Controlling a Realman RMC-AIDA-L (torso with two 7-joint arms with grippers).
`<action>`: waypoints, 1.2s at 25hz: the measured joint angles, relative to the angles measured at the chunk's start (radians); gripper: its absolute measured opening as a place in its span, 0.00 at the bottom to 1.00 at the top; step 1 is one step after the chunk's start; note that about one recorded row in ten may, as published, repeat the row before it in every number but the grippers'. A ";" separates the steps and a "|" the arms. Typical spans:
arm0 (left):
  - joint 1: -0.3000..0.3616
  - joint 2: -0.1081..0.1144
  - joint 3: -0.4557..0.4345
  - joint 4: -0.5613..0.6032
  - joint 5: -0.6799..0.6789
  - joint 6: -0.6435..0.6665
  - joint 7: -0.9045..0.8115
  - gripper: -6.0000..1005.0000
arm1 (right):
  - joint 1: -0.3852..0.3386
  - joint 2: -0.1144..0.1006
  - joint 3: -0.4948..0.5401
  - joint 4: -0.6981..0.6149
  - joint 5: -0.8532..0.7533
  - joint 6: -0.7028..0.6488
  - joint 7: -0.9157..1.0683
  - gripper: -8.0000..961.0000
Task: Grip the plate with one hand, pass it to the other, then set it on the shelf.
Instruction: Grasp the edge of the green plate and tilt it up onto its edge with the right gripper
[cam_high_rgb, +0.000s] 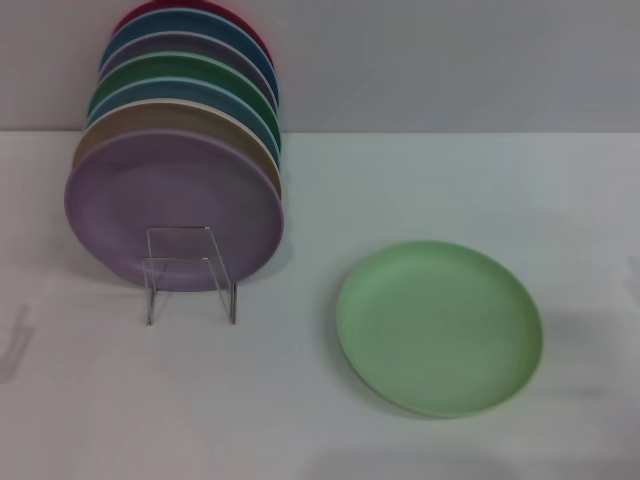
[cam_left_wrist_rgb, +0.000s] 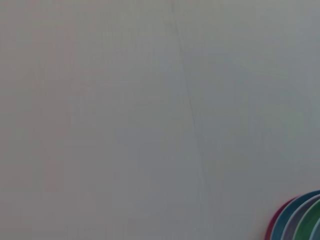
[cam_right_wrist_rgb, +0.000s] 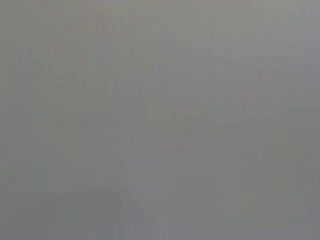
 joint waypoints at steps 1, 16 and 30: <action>0.000 0.000 0.000 0.000 0.000 0.000 0.000 0.85 | 0.000 0.000 0.000 0.000 0.000 0.002 0.000 0.86; -0.022 0.003 -0.003 0.000 -0.009 -0.007 0.002 0.85 | 0.028 -0.011 -0.111 0.257 -0.019 -0.117 0.329 0.86; -0.047 0.002 -0.005 0.000 -0.019 -0.011 0.002 0.85 | 0.022 -0.024 -0.473 1.512 -1.439 -0.963 2.088 0.86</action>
